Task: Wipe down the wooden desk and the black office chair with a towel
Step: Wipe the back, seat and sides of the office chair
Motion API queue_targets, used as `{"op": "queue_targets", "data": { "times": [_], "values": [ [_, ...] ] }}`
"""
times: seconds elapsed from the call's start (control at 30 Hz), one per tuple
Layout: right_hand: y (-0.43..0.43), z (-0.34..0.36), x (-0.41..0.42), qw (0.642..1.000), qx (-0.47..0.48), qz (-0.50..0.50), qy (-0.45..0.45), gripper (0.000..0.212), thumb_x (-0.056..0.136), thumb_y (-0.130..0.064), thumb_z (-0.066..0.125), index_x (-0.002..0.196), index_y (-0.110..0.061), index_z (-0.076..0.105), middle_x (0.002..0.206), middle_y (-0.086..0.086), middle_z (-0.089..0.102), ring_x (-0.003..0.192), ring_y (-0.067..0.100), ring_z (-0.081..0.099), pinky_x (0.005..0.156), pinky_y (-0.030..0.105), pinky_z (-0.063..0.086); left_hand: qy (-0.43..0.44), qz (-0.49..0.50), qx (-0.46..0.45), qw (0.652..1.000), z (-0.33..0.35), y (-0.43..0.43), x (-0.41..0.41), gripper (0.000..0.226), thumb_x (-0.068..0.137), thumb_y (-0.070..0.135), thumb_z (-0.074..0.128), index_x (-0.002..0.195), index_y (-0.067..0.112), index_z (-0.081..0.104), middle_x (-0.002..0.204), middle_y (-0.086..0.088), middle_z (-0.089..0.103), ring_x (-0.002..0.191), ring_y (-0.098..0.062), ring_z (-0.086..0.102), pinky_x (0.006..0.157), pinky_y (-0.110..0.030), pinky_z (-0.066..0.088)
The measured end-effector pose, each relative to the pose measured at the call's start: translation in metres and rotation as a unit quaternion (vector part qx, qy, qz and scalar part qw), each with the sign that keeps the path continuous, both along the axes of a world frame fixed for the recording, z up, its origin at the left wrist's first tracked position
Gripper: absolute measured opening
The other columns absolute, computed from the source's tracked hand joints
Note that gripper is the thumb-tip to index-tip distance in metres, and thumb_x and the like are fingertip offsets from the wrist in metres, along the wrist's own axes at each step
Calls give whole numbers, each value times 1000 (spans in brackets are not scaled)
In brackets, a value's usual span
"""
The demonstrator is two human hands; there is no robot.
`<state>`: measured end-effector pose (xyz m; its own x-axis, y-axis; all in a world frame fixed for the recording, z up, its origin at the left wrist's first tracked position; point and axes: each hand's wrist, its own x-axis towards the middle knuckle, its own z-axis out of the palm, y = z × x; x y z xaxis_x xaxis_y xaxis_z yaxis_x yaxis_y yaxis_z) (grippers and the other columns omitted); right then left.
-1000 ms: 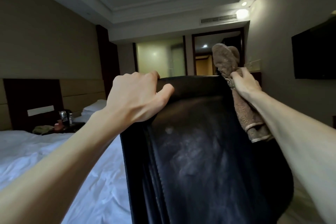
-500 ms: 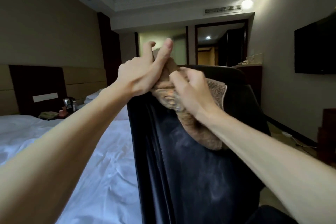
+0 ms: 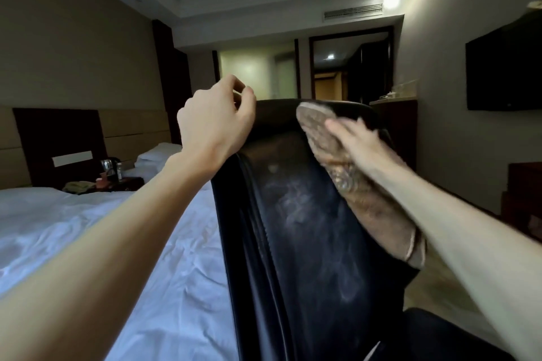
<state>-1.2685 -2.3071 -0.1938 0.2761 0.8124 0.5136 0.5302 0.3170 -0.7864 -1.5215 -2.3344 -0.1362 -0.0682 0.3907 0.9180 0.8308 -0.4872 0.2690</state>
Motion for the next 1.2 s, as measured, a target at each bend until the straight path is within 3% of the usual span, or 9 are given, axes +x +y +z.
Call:
{"op": "queue_targets", "data": {
  "times": [0.1, 0.37, 0.5, 0.6, 0.73, 0.83, 0.9, 0.97, 1.2],
  "values": [
    [9, -23, -31, 999, -13, -13, 27, 95, 80, -84, 47, 159, -34, 34, 173, -6, 4, 159, 25, 6, 127, 56, 7, -27, 13, -49, 998, -5, -2, -13, 28, 98, 41, 48, 110, 30, 70, 92, 14, 62, 83, -17, 51, 76, -32, 35],
    [-53, -41, -102, 988, 150, 19, 37, 72, 76, -53, 56, 144, -29, 58, 157, -9, 47, 143, 13, 43, 120, 32, 31, -163, -125, -96, 974, 0, -14, -11, 38, 94, 54, 48, 98, 28, 75, 88, 15, 70, 87, -11, 63, 75, -28, 43],
    [-88, -40, -143, 963, 243, 117, 12, 31, 76, -40, 62, 102, -26, 73, 100, -9, 75, 98, 9, 69, 87, 36, 56, -181, -157, -90, 967, -2, -21, -13, 46, 91, 56, 44, 91, 22, 75, 89, 6, 74, 92, -16, 67, 85, -34, 50],
    [-83, -20, -122, 942, 313, 106, 66, 8, 77, -23, 65, 83, -18, 68, 72, -4, 69, 66, 7, 63, 62, 31, 52, -177, -165, -88, 966, -1, -23, -13, 44, 94, 54, 44, 89, 23, 75, 89, 4, 75, 92, -16, 68, 83, -32, 49],
    [-56, -1, -58, 923, 378, -27, 69, 60, 78, -30, 71, 134, -19, 54, 120, -9, 67, 107, -5, 63, 88, 14, 49, -164, -137, -82, 974, -3, -20, -12, 39, 96, 52, 47, 91, 24, 74, 83, 8, 71, 87, -16, 65, 75, -31, 45],
    [-29, -12, -30, 986, 161, -38, -5, 108, 75, -62, 70, 162, -22, 20, 169, 6, 22, 156, 14, 20, 127, 29, 17, -165, -131, -82, 974, -3, -17, -10, 36, 96, 49, 49, 91, 25, 74, 79, 11, 69, 84, -15, 63, 74, -31, 42],
    [-14, -31, -33, 992, 1, -93, -80, 102, 83, -78, 53, 164, -30, 15, 173, 7, 5, 159, 26, -3, 127, 52, -6, -164, -130, -83, 974, -5, -16, -10, 34, 95, 48, 49, 90, 25, 74, 78, 10, 68, 82, -11, 62, 72, -30, 41],
    [-12, -42, -53, 991, -39, -112, -62, 98, 82, -82, 38, 163, -36, 11, 173, 7, 3, 159, 32, 1, 127, 57, -1, -168, -133, -84, 973, -7, -15, -13, 34, 95, 47, 51, 90, 23, 74, 79, 8, 69, 82, -12, 62, 72, -32, 43],
    [-80, -50, -145, 984, 167, -37, -39, 82, 82, -50, 50, 157, -19, 41, 160, 10, 43, 149, 27, 33, 124, 40, 24, -233, -211, -96, 944, -6, -6, -14, 38, 86, 54, 49, 74, 29, 74, 74, 13, 71, 77, -2, 63, 68, -26, 43]
  ]
}}
